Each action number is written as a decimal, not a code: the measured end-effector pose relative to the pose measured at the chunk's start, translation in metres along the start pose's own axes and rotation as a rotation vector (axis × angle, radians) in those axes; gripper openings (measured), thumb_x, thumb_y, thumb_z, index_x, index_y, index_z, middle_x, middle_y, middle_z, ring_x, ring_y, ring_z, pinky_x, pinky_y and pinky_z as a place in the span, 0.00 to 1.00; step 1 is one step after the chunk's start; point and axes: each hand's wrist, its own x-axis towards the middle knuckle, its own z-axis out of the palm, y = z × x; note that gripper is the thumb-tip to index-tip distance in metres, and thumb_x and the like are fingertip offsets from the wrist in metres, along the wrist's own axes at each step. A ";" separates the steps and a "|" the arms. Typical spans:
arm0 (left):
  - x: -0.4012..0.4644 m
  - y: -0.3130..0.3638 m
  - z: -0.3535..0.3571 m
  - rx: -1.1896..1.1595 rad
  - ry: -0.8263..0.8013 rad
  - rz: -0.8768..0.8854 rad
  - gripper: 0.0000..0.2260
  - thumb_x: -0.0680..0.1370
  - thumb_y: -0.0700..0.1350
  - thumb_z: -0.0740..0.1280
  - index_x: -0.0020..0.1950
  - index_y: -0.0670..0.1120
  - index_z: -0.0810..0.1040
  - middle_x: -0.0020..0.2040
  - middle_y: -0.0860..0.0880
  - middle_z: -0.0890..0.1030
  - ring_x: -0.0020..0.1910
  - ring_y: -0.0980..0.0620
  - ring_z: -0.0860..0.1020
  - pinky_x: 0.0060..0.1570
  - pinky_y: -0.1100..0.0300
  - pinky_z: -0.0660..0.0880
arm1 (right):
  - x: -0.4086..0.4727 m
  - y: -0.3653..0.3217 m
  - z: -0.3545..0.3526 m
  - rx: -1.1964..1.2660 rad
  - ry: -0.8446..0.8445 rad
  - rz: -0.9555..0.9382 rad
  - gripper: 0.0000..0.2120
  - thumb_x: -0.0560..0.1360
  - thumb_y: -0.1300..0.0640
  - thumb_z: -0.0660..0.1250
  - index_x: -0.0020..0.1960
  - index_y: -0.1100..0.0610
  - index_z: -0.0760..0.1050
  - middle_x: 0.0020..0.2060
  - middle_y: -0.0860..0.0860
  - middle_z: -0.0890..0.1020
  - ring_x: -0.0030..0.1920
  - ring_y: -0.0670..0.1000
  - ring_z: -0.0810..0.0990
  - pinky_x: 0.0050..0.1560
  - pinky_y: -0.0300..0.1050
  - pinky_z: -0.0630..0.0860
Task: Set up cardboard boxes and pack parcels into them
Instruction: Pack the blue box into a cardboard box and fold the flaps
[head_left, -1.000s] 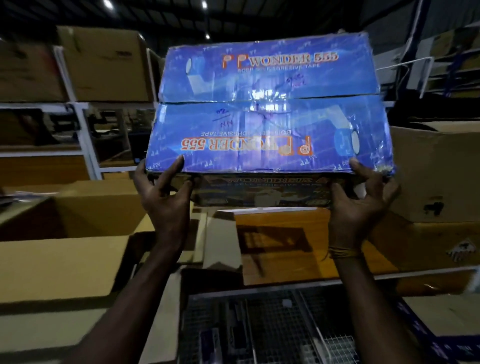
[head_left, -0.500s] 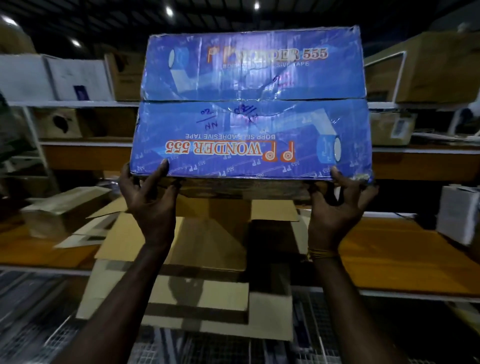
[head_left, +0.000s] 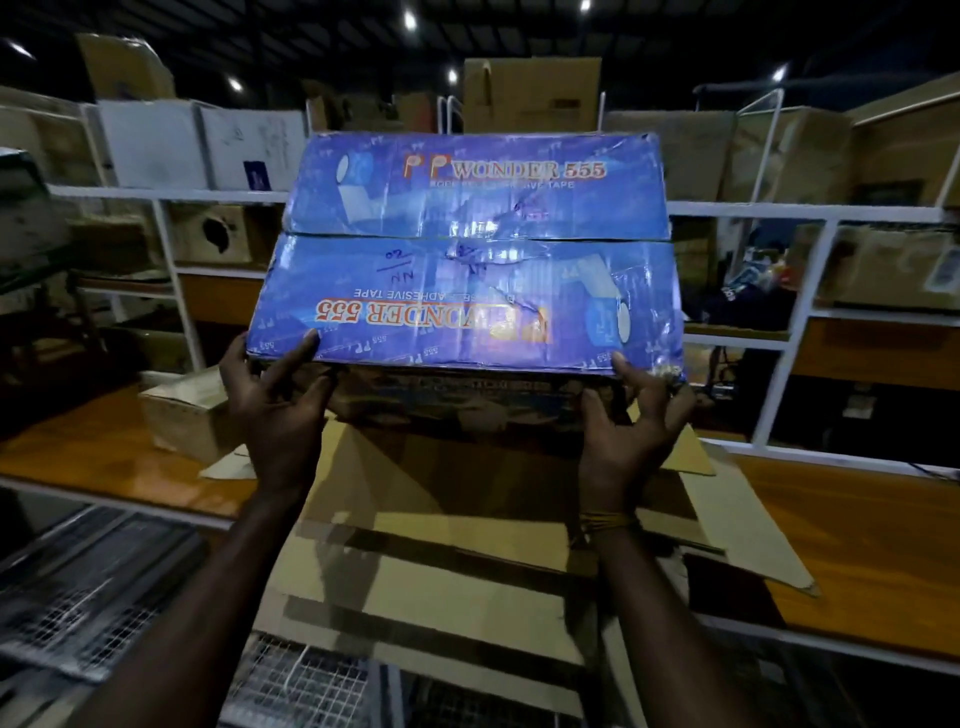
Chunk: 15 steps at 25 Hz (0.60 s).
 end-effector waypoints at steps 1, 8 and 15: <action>0.008 -0.007 -0.001 0.009 -0.006 -0.028 0.19 0.73 0.38 0.77 0.63 0.45 0.82 0.71 0.43 0.66 0.71 0.47 0.71 0.64 0.43 0.75 | 0.001 0.002 0.009 -0.029 -0.013 -0.015 0.20 0.68 0.67 0.76 0.59 0.58 0.80 0.61 0.49 0.67 0.65 0.37 0.69 0.64 0.56 0.76; 0.107 -0.040 0.029 0.285 -0.225 -0.148 0.26 0.65 0.42 0.81 0.63 0.51 0.82 0.64 0.42 0.76 0.60 0.46 0.79 0.65 0.51 0.75 | 0.045 0.006 0.049 -0.361 -0.152 0.081 0.19 0.68 0.47 0.78 0.57 0.43 0.77 0.58 0.51 0.69 0.57 0.58 0.78 0.49 0.53 0.80; 0.114 -0.092 0.068 0.350 -0.375 -0.270 0.27 0.63 0.47 0.83 0.60 0.59 0.83 0.62 0.43 0.78 0.58 0.43 0.80 0.55 0.43 0.79 | 0.060 0.046 0.055 -0.571 -0.248 0.161 0.21 0.67 0.39 0.77 0.58 0.39 0.78 0.61 0.53 0.70 0.58 0.59 0.77 0.44 0.48 0.77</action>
